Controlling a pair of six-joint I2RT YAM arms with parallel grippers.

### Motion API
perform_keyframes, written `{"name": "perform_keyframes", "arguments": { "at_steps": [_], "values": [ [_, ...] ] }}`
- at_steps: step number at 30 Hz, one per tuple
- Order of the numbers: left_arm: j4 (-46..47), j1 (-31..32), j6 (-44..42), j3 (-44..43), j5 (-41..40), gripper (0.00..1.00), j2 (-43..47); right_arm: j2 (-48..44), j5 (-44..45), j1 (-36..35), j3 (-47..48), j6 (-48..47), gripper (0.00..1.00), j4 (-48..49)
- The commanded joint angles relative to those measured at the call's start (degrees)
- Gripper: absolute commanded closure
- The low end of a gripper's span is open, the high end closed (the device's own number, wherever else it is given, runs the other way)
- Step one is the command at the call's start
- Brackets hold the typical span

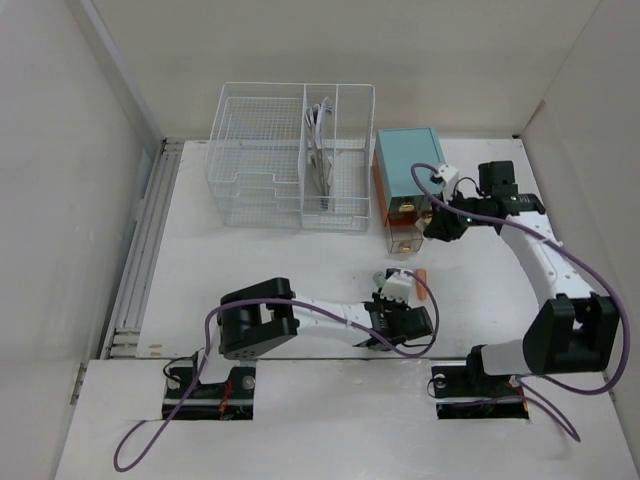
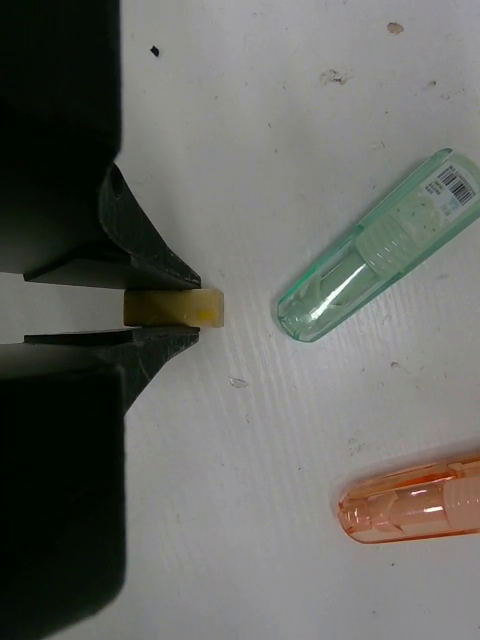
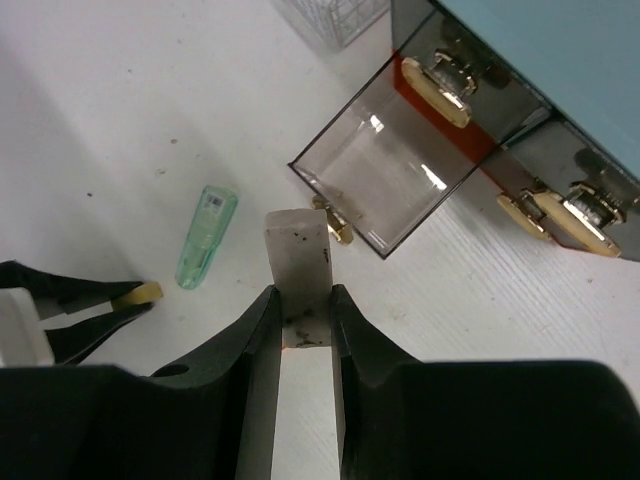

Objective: Organize the desk

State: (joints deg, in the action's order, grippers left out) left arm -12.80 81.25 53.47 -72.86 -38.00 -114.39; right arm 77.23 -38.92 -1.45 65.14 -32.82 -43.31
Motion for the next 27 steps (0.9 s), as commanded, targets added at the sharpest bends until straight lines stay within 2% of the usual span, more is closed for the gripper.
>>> {"name": "perform_keyframes", "arguments": {
  "at_steps": [1, 10, 18, 21, 23, 27],
  "values": [
    [-1.4, -0.3, 0.5, 1.0, -0.2, 0.95, 3.5, 3.7, 0.6, 0.4, 4.3, -1.2, 1.00, 0.8],
    [1.1, -0.3, -1.3, 4.7, -3.0, 0.96, 19.6, 14.3, 3.6, -2.5, 8.8, 0.1, 1.00, 3.9],
    [11.1, -8.5, -7.9, 9.5, 3.0, 0.96, 25.5, 18.1, 7.7, -5.1, 10.4, 3.6, 1.00, 8.0],
    [13.5, -10.8, -10.0, 10.0, 4.4, 0.96, 25.5, 19.4, 8.9, -6.5, 11.0, 4.7, 0.90, 8.6],
    [14.2, -12.0, -11.2, 8.4, 5.2, 0.97, 24.7, 20.1, 8.9, -7.1, 11.5, 4.7, 0.74, 8.6],
    [18.1, -15.2, -14.4, 6.2, 8.8, 0.97, 22.2, 18.9, 8.3, -7.1, 10.8, 4.2, 0.58, 8.1]
  ]
}}
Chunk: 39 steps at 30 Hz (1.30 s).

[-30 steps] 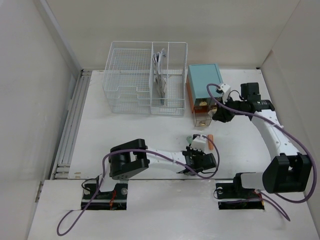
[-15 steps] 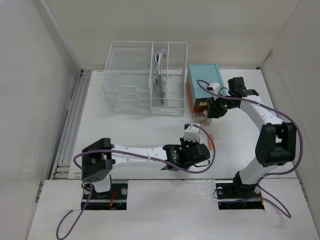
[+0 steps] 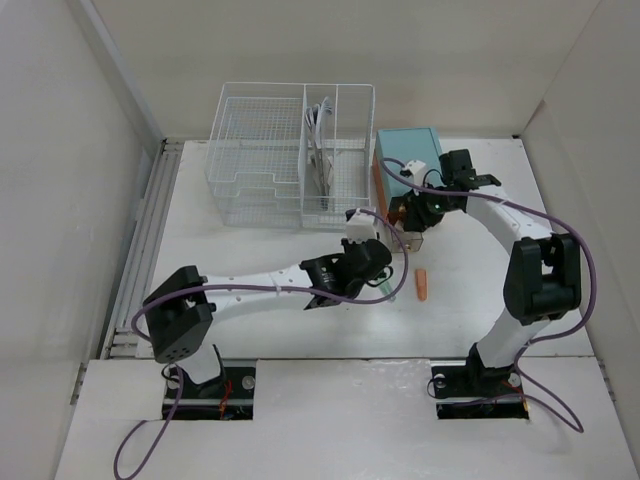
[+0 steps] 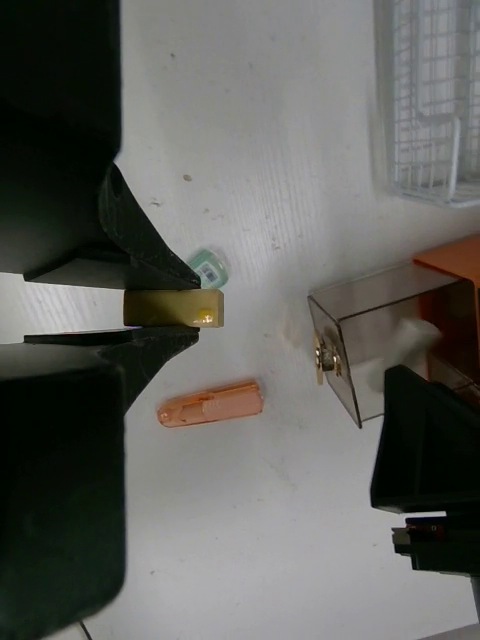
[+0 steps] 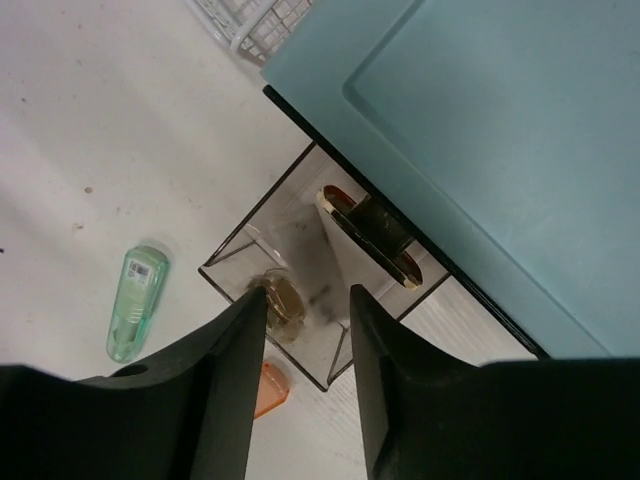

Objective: Organize the desk

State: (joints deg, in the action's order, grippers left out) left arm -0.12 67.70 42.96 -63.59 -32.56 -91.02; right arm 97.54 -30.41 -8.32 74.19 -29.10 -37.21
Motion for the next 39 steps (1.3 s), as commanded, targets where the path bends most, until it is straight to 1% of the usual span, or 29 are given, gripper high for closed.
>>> {"name": "perform_keyframes", "arguments": {
  "at_steps": [1, 3, 5, 6, 9, 11, 12, 13, 15, 17, 22, 27, 32, 35, 36, 37, 39],
  "values": [
    [6.1, -2.2, -5.1, -3.0, 4.6, 0.97, -1.2, -2.9, -0.2, -0.2, 1.0, 0.5, 0.55, 2.0],
    [7.9, -4.0, -5.6, -4.8, 6.5, 0.98, -2.8, -4.2, -0.2, -0.2, 0.4, 0.5, 0.51, 1.4],
    [8.8, -5.0, -7.2, -5.9, 9.2, 0.98, -3.9, -5.9, -0.9, -0.2, -0.1, -0.2, 0.51, 1.4],
    [9.4, -5.0, -7.2, -7.0, 9.9, 0.98, -3.9, -6.6, -1.7, -0.2, -0.1, -0.2, 0.49, 0.8],
    [10.8, -6.7, -8.6, -9.3, 12.4, 0.98, -6.4, -9.8, -3.5, 1.7, -0.7, -0.2, 0.50, 0.1],
    [12.1, -8.0, -9.1, -10.6, 13.0, 1.00, -8.4, -12.0, -4.6, 3.2, -1.2, 0.4, 0.63, 0.1],
    [12.9, -8.0, -9.1, -11.2, 15.1, 1.00, -9.2, -14.4, -4.7, 3.9, -1.2, 1.2, 0.71, 0.1],
    [13.0, -8.7, -9.1, -12.5, 16.0, 1.00, -10.0, -15.4, -5.6, 5.7, -1.9, 1.2, 0.87, 0.1],
    [14.7, -9.5, -9.1, -13.8, 18.9, 1.00, -12.6, -18.7, -6.1, 7.5, -2.7, 2.4, 0.99, 0.1],
    [15.2, -10.1, -9.1, -16.0, 19.8, 1.00, -15.5, -20.9, -8.3, 9.6, -3.4, 2.4, 1.00, -0.4],
    [14.7, -11.3, -9.1, -20.5, 22.0, 1.00, -20.9, -26.6, -10.4, 10.9, -6.2, 2.9, 1.00, -1.5],
    [13.3, -11.9, -9.7, -25.2, 22.5, 1.00, -25.3, -27.4, -12.6, 12.8, -7.4, 2.9, 1.00, -2.0],
    [11.0, -13.6, -10.9, -28.2, 21.4, 0.96, -28.6, -27.4, -14.9, 13.9, -7.4, 1.2, 1.00, -3.7],
    [10.4, -14.1, -10.9, -29.3, 21.4, 0.83, -29.9, -26.3, -15.6, 13.9, -7.4, 0.1, 1.00, -4.3],
    [10.4, -14.1, -10.9, -29.3, 21.4, 0.75, -29.9, -26.3, -15.6, 13.9, -8.0, -0.5, 1.00, -4.3],
    [10.4, -14.1, -11.5, -29.3, 21.4, 0.54, -29.9, -26.3, -15.6, 13.9, -8.0, -0.5, 1.00, -4.3],
    [9.8, -14.1, -12.1, -29.3, 20.7, 0.47, -29.2, -25.6, -15.6, 13.9, -8.0, -0.5, 1.00, -4.8]
  ]
}}
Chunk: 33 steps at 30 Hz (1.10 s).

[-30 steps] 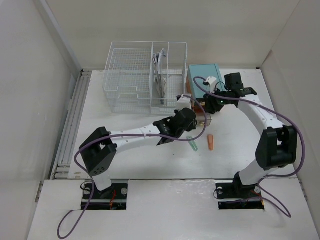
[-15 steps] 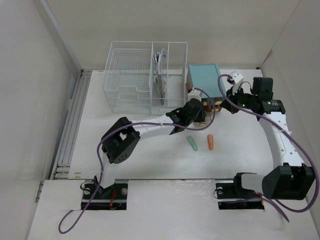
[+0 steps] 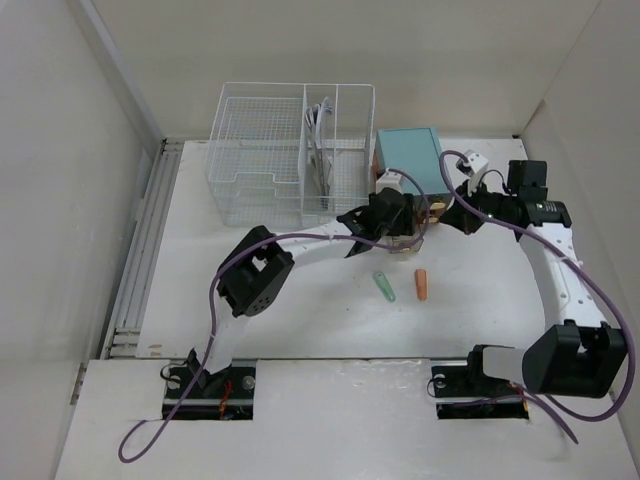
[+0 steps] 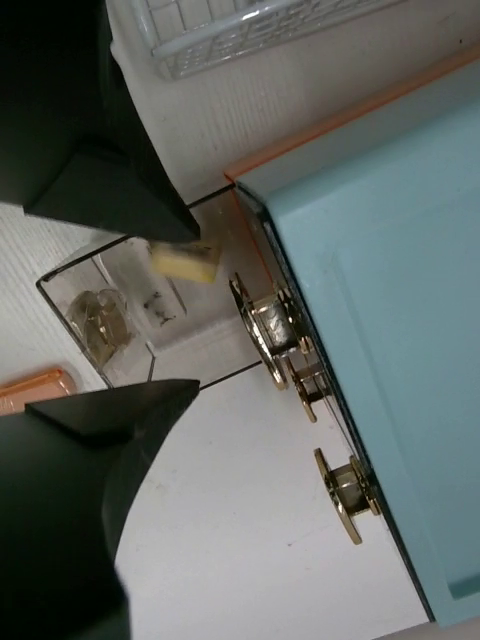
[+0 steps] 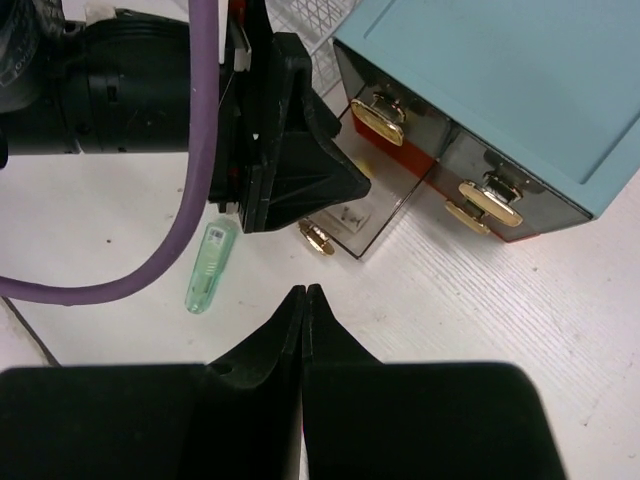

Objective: Organize the desk

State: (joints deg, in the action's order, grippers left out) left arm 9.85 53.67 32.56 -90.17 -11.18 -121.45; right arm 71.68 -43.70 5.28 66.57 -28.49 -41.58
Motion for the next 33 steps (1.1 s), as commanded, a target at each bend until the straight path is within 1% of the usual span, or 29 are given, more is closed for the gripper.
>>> {"name": "perform_keyframes", "arguments": {
  "at_steps": [1, 3, 5, 6, 7, 8, 10, 11, 14, 15, 16, 18, 19, 22, 23, 24, 25, 26, 27, 28, 30, 33],
  "values": [
    [-0.2, -0.1, -1.7, -2.7, -0.7, 0.44, 1.9, 0.2, -2.3, 0.8, -0.4, -1.1, 1.00, -0.4],
    [-0.2, -0.1, -2.3, -2.7, -0.7, 0.40, 2.7, 0.2, -2.3, 0.8, -0.4, -1.1, 1.00, -0.4],
    [-0.2, -0.1, -2.3, -2.2, -0.7, 0.40, 4.0, 0.7, -1.7, 0.8, -0.4, -1.1, 1.00, -0.4],
    [-0.2, -0.1, -2.8, -2.2, -1.3, 0.41, 5.2, 0.7, -1.7, 0.8, -0.4, -1.1, 1.00, -0.4],
    [-0.2, 0.6, -2.8, -1.3, -1.9, 0.50, 5.9, 0.7, -1.7, 0.8, -0.9, -1.1, 1.00, -0.4],
    [-0.2, 0.6, -3.4, -0.8, -1.9, 0.54, 6.6, 0.7, -1.2, 1.6, -0.9, -1.1, 1.00, -0.4],
    [0.3, 2.6, -4.0, 1.1, -3.3, 0.60, 9.1, 0.7, -1.2, 2.9, -1.5, -0.6, 1.00, 0.1],
    [0.9, 3.1, -4.0, 2.0, -4.6, 0.67, 10.1, 1.4, -1.2, 2.9, -1.5, -0.1, 1.00, 0.6],
    [1.5, 5.7, -4.6, 6.0, -7.0, 0.76, 14.6, 2.0, -0.7, 5.0, -2.8, 1.2, 1.00, 1.1],
    [1.5, 6.4, -4.6, 7.4, -9.0, 0.80, 16.0, 2.6, -0.7, 5.0, -2.8, 1.2, 1.00, 1.2],
    [2.0, 7.1, -4.6, 9.9, -9.6, 0.83, 17.2, 2.6, -0.7, 6.3, -3.3, 2.4, 1.00, 2.3],
    [2.6, 8.5, -4.6, 12.6, -9.6, 0.92, 20.4, 3.3, -1.3, 6.9, -3.8, 4.8, 1.00, 3.1],
    [2.6, 8.5, -4.0, 15.0, -9.0, 0.98, 21.0, 3.9, -1.3, 7.5, -4.6, 5.8, 1.00, 4.3],
    [4.3, 9.7, -2.1, 18.1, -5.6, 0.98, 21.5, 6.0, -4.3, 7.6, -6.3, 8.9, 1.00, 5.7],
    [5.0, 9.7, -1.4, 20.4, -5.0, 0.98, 21.5, 7.0, -5.4, 7.6, -6.3, 9.8, 1.00, 5.7],
    [7.2, 9.7, -0.8, 21.6, -3.9, 0.94, 20.4, 8.2, -6.5, 7.6, -6.3, 11.6, 0.95, 5.7],
    [8.3, 9.7, 0.1, 22.7, -3.1, 0.91, 19.7, 10.6, -7.7, 8.2, -6.3, 12.7, 0.89, 6.5],
    [9.0, 9.7, 0.1, 23.5, -2.3, 0.91, 18.8, 12.0, -10.3, 8.3, -6.3, 13.9, 0.85, 7.0],
    [9.0, 9.7, 0.7, 24.0, -2.3, 0.90, 17.8, 13.3, -11.4, 8.8, -6.3, 15.0, 0.75, 8.1],
    [9.8, 9.7, 0.7, 24.0, -2.3, 0.88, 15.7, 14.4, -12.5, 8.8, -7.0, 17.7, 0.69, 9.4],
    [10.5, 9.2, 0.7, 23.4, -1.3, 0.88, 13.6, 16.7, -12.5, 9.3, -7.0, 19.5, 0.63, 12.5],
    [11.6, 7.9, 0.7, 22.0, 0.6, 0.84, 9.2, 17.4, -13.3, 9.3, -8.1, 24.1, 0.55, 16.7]
  ]
}}
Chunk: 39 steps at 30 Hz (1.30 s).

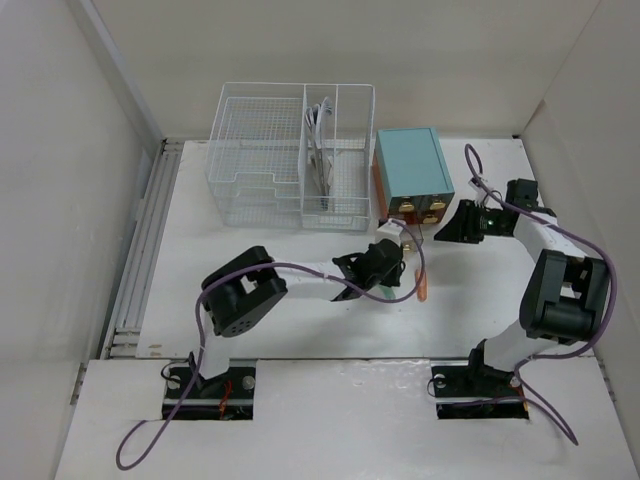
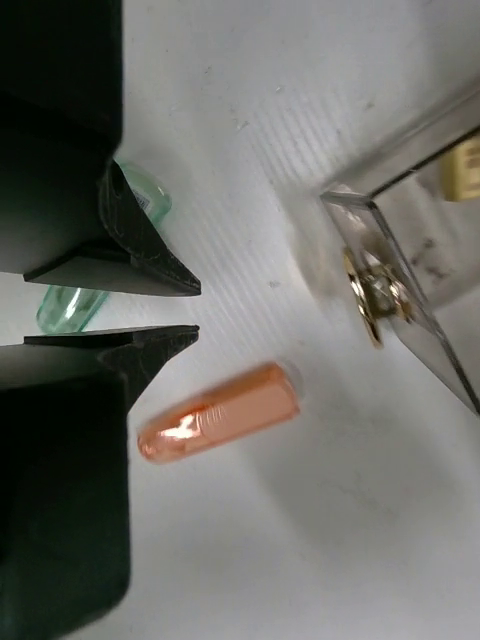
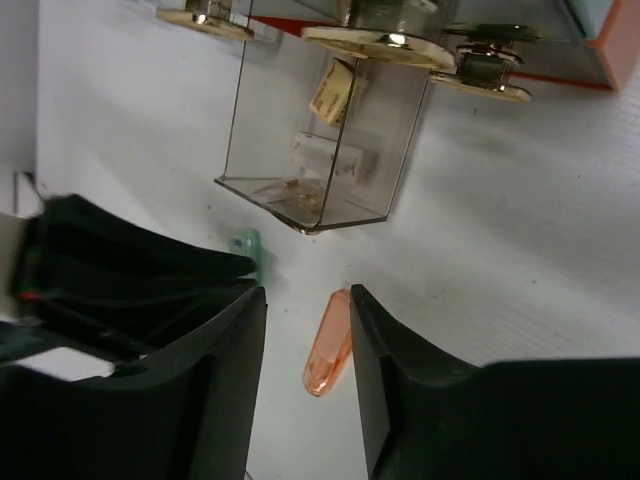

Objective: Organize the desk

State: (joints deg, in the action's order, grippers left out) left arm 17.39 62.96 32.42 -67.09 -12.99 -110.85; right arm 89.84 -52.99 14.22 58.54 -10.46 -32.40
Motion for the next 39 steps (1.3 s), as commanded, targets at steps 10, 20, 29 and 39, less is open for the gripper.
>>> {"name": "perform_keyframes", "arguments": {
  "at_steps": [10, 20, 29, 39],
  "values": [
    [4.1, -5.0, 0.8, -7.2, 3.0, 0.73, -6.6, 6.3, -1.2, 0.4, 0.0, 16.2, 0.46, 17.6],
    [3.5, -7.2, 0.8, -10.1, 3.0, 0.70, -9.4, 8.1, 3.4, 0.4, -1.8, 21.4, 0.46, 23.0],
    [3.5, -9.0, 1.3, -14.4, 3.0, 0.69, -11.8, 11.3, 5.9, 0.4, -1.8, 26.7, 0.44, 28.0],
    [3.0, -11.3, 2.4, -18.3, 3.7, 0.69, -13.7, 14.2, 6.5, -0.8, -5.2, 32.8, 0.41, 37.3]
  ]
}}
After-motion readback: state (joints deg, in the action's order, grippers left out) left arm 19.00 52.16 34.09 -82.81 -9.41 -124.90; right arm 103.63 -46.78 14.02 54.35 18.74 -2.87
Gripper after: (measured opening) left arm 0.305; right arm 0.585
